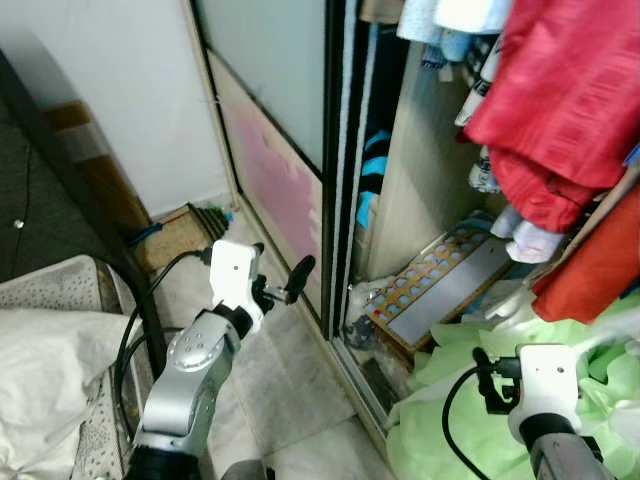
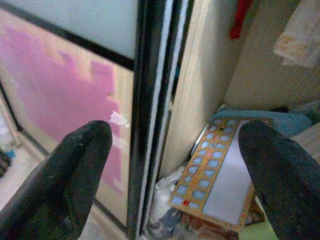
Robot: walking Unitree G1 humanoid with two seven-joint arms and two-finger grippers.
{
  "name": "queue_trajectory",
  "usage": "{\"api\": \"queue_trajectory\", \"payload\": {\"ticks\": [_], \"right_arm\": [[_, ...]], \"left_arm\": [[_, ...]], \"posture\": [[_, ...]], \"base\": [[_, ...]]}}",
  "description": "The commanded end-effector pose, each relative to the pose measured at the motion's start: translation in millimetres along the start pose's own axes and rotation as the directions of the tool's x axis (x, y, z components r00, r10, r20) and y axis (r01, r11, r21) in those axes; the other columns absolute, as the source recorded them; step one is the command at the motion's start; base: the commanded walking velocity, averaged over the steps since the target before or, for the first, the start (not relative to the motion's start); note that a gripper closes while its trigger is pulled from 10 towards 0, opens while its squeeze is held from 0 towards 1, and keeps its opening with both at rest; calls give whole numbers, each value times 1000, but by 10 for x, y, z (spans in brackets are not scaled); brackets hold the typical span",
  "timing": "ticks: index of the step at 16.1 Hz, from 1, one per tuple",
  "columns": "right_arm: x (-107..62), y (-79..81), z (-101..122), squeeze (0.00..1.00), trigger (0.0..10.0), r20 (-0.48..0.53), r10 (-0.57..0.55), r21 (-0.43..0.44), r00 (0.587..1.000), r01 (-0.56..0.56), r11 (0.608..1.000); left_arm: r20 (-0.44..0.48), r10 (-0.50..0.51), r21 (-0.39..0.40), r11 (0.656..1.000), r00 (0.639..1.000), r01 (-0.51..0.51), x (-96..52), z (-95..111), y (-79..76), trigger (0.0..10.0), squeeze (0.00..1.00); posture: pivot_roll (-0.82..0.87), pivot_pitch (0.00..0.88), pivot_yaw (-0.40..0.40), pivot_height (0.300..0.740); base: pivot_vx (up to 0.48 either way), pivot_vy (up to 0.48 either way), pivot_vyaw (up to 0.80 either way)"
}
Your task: Clean up the room
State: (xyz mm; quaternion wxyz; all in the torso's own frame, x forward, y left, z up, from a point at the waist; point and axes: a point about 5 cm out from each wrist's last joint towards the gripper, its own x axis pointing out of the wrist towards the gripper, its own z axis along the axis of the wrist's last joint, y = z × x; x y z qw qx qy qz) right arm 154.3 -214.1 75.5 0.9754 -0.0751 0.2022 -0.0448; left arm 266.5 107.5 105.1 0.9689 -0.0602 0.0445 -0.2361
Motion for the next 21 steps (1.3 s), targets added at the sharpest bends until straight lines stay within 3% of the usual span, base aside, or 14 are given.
{"api": "queue_trajectory", "payload": {"ticks": [1, 3, 5, 6, 7, 8, 10, 12, 13, 14, 18, 21], "right_arm": [[-10, 46, 64, 0, 10000, 16, 65, 42, 998, -65, 997], [-28, 92, -76, 0, 10000, -99, 189, 37, 977, -186, 982], [78, 154, -65, 0, 10000, -113, 281, -9, 953, -284, 959], [213, 223, 41, 0, 10000, -75, 323, -36, 943, -327, 944], [421, 350, 281, 0, 10000, 20, 360, -42, 933, -359, 933], [463, 382, 338, 0, 10000, 38, 361, -38, 932, -360, 932], [637, 529, 744, 0, 10000, 197, 349, -63, 916, -344, 937], [660, 515, 886, 0, 10000, 273, 307, -72, 912, -299, 952], [664, 485, 943, 0, 10000, 317, 269, -77, 910, -258, 963], [666, 469, 934, 0, 10000, 319, 256, -69, 913, -247, 967], [651, 484, 855, 0, 10000, 306, 242, -44, 921, -240, 970], [613, 638, 805, 0, 10000, 311, 267, -33, 912, -270, 962]], "left_arm": [[0, -2, 14, 1000, 1000, 2, 5, 23, 25, 10000, 0], [0, 2, 15, 1000, 1000, -2, 17, 20, 32, 10000, 0], [1, 17, 6, 1000, 1000, -17, 24, 4, 36, 10000, 0], [-4, 26, 6, 1000, 1000, -26, 29, -2, 28, 10000, 0], [-9, 59, 19, 998, 998, -59, 30, -5, 45, 10000, 0], [-15, 77, 21, 997, 997, -77, 26, -6, 62, 10000, 0], [-31, 197, 41, 980, 980, -195, -16, 15, 232, 10000, 0], [-40, 254, 41, 967, 966, -253, -64, -2, 334, 10000, 0], [-18, 364, 50, 931, 931, -363, -138, 13, 465, 10000, 0], [-9, 386, 41, 922, 922, -385, -157, 13, 479, 10000, 0], [30, 399, 23, 916, 916, -400, -178, 21, 394, 10000, 0], [48, 328, 50, 942, 943, -331, -144, 39, 284, 10000, 0]], "posture": [[-55, 0, 29, 740], [-58, 0, 24, 740], [-59, 0, 24, 740], [-55, 0, 24, 740], [-46, 0, 23, 740], [-46, 0, 24, 740], [-26, 0, 17, 740], [-18, 0, 16, 740], [-17, 0, 16, 740], [-17, 0, 15, 740], [-17, 0, 11, 740], [-15, 0, 18, 740]], "base": [[0, 0, 0], [0, 0, 0], [0, 0, 0], [0, 0, 544], [0, 0, 800], [0, 0, 800], [0, 0, 800], [0, 0, 800], [0, 0, 800], [0, 0, 800], [0, 0, 800], [0, 0, 800]]}}
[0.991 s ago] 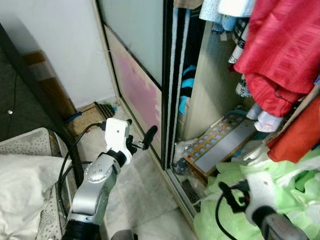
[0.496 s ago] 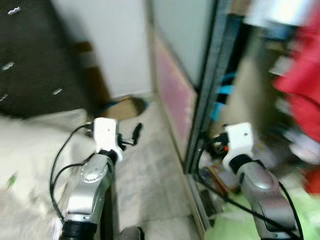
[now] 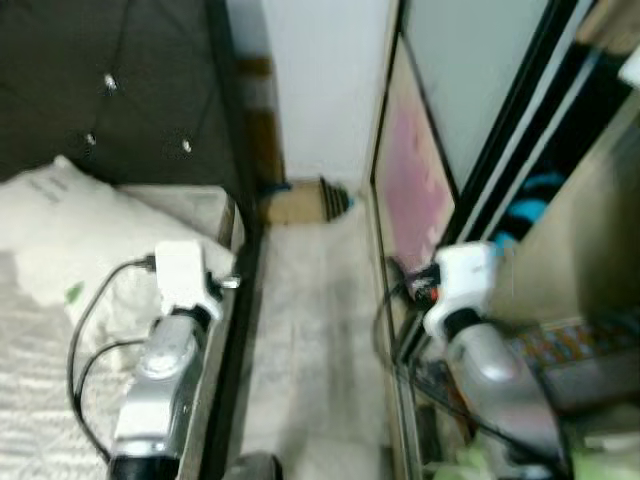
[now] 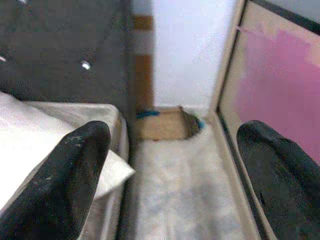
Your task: Clean up the room
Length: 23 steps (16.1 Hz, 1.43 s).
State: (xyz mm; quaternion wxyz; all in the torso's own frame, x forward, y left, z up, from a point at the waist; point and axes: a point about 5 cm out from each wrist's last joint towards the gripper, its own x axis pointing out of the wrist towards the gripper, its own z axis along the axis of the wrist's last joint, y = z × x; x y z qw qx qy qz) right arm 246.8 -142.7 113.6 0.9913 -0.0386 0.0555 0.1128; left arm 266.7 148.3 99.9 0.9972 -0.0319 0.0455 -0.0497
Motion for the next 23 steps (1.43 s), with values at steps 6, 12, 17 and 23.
{"api": "queue_trajectory", "payload": {"ticks": [6, 12, 17, 23], "right_arm": [[74, -55, 67, 0, 10000, 38, -13, -35, 999, 15, 999], [81, -74, 57, 0, 10000, 43, -23, -41, 999, 25, 999], [83, -123, 27, 0, 10000, 36, -39, -45, 999, 41, 998], [121, -127, 57, 0, 10000, 50, -41, -54, 998, 44, 998]], "left_arm": [[32, -26, 3, 1000, 999, 26, 30, 58, -109, 10000, 0], [72, 78, 95, 992, 994, -85, 11, 118, -68, 10000, 0], [104, 30, 50, 998, 994, -35, -36, 114, -31, 10000, 0], [97, 40, 37, 998, 994, -44, -26, 113, -51, 10000, 0]], "posture": [[-18, 0, 18, 740], [-16, 0, 16, 740], [-10, 0, 10, 740], [-16, 0, 12, 740]], "base": [[0, 0, 800], [0, 0, 800], [0, 0, 800], [0, 0, 800]]}}
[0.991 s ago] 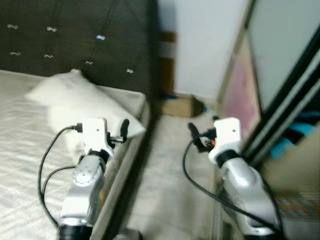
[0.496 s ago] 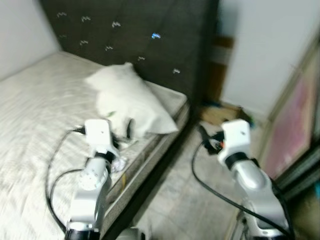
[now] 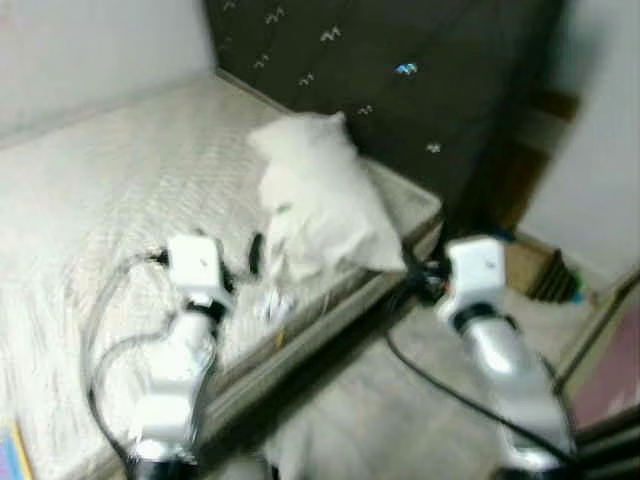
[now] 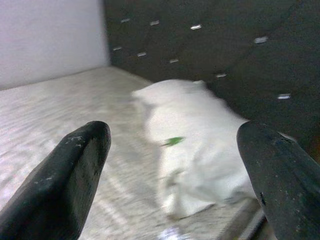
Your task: Clean up the room
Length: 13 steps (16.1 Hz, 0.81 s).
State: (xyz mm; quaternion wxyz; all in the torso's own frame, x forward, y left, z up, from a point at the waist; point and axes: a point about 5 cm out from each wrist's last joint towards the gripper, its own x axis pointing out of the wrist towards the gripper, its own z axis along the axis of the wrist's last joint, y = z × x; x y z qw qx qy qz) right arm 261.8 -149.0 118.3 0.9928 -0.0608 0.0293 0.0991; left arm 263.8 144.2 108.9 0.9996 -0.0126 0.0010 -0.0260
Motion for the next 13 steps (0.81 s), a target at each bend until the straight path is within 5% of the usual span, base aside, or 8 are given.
{"api": "queue_trajectory", "payload": {"ticks": [1, 6, 11, 13], "right_arm": [[-2, -34, 3, 0, 10000, 3, -12, -7, 1000, 12, 1000], [0, -46, 0, 0, 10000, 3, -18, -1, 1000, 18, 1000], [3, -58, 0, 0, 10000, 7, -25, 14, 1000, 25, 1000], [11, -45, 9, 0, 10000, 12, -18, 3, 1000, 18, 1000]], "left_arm": [[10, -3, -4, 1000, 1000, 3, 11, 29, -6, 10000, 0], [15, -34, -21, 999, 999, 34, 12, 43, -28, 10000, 0], [28, -59, -29, 998, 998, 59, 8, 62, -35, 10000, 0], [32, -69, -31, 997, 997, 70, 12, 67, -45, 10000, 0]], "posture": [[-17, 0, 10, 740], [-18, 0, 10, 740], [-18, 0, 13, 740], [-18, 0, 13, 740]], "base": [[0, 0, 800], [0, 0, 800], [0, 0, 0], [120, 0, 800]]}}
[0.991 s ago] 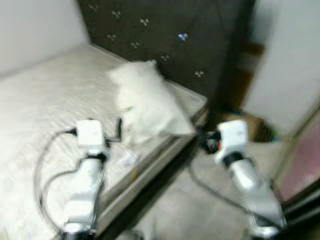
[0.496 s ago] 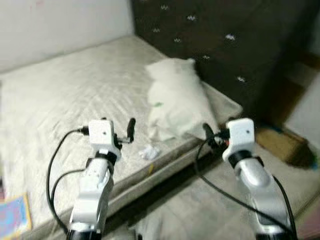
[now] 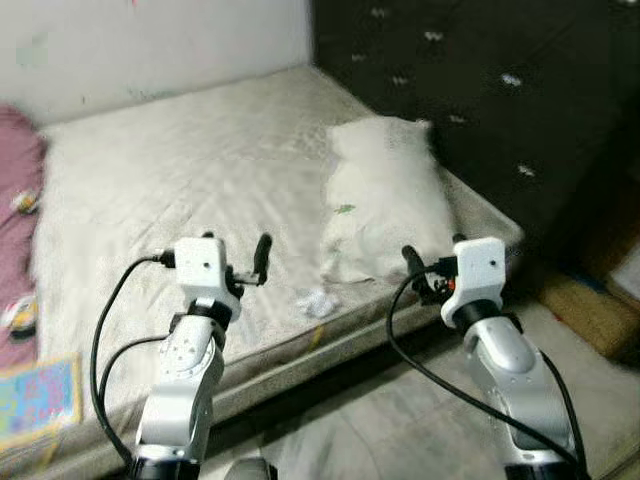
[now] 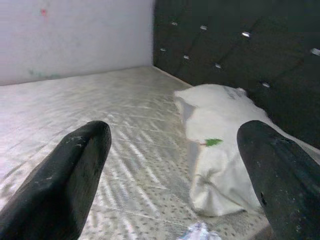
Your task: Clean up the room
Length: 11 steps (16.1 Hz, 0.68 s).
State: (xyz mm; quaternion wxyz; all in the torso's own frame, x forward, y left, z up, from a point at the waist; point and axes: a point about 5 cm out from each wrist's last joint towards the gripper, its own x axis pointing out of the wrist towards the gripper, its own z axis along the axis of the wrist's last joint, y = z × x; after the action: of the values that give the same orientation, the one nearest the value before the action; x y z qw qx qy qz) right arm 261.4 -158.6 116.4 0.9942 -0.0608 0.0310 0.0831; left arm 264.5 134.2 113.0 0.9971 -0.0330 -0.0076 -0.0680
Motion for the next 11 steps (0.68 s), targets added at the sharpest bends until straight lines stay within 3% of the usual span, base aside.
{"api": "queue_trajectory", "payload": {"ticks": [1, 2, 11], "right_arm": [[30, 44, 36, 0, 10000, 17, 10, 10, 1000, -10, 1000], [30, 37, 29, 0, 10000, 14, 7, 13, 1000, -7, 1000], [45, 29, 28, 0, 10000, 16, 8, 8, 1000, -8, 1000]], "left_arm": [[13, 14, 8, 1000, 1000, -14, -5, 30, 51, 10000, 0], [13, 11, 9, 1000, 1000, -11, -7, 28, 44, 10000, 0], [16, 4, 4, 1000, 1000, -4, -13, 17, 27, 10000, 0]], "posture": [[-17, 0, 13, 740], [-18, 0, 13, 740], [-13, 0, 6, 740]], "base": [[247, 0, 800], [251, 0, 719], [294, 0, 0]]}}
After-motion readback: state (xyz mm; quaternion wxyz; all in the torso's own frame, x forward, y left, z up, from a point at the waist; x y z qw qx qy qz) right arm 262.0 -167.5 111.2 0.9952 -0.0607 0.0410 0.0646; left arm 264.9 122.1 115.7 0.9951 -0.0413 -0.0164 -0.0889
